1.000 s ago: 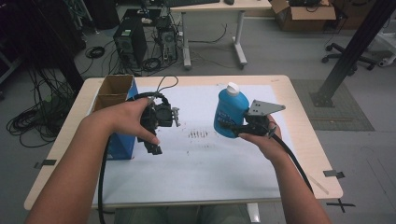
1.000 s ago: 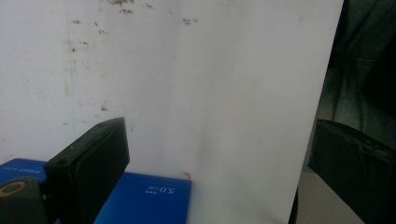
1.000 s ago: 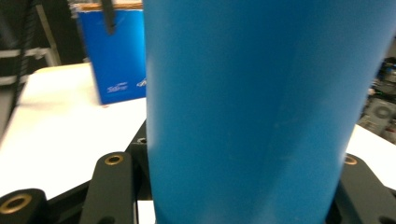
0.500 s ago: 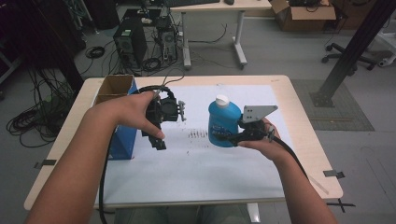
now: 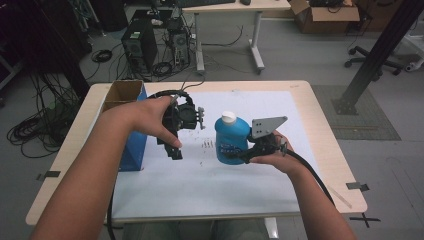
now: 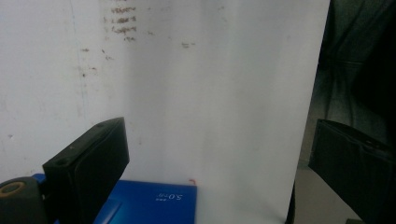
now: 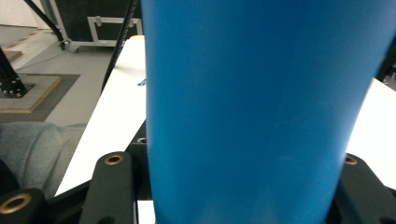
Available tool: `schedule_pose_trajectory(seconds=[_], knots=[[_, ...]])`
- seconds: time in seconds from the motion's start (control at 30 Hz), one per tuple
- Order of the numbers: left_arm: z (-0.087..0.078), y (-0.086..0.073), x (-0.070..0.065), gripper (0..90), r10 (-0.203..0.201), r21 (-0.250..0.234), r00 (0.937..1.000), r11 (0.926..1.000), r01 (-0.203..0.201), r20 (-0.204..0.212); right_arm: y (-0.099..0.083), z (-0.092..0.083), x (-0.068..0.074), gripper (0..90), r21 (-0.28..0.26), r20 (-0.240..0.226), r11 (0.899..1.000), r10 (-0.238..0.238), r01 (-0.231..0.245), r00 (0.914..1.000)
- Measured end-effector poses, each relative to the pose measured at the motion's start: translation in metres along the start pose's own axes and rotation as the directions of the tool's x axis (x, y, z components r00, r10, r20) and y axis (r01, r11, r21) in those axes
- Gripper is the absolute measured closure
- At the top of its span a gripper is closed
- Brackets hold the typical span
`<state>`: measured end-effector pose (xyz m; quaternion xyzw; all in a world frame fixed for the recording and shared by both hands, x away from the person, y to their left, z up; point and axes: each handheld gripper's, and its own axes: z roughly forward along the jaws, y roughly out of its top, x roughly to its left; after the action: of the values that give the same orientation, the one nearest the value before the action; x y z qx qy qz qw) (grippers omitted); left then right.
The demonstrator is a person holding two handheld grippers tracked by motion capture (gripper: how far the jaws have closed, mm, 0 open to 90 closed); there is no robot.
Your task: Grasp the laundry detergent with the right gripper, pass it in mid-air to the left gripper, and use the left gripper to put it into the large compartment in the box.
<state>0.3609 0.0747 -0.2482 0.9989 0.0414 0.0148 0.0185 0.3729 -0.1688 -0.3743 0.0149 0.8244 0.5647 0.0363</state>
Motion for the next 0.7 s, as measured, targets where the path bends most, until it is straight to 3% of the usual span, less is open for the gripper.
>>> schedule_pose_trajectory(seconds=[0.7], knots=[[0.003, 0.011, 0.001, 4.7, 0.013, 0.001, 0.9999, 0.9999, -0.013, 0.002, -0.011, 0.036, 0.004, 44.6, -0.035, -0.074, 0.999, -0.011, 0.008, 0.9972]])
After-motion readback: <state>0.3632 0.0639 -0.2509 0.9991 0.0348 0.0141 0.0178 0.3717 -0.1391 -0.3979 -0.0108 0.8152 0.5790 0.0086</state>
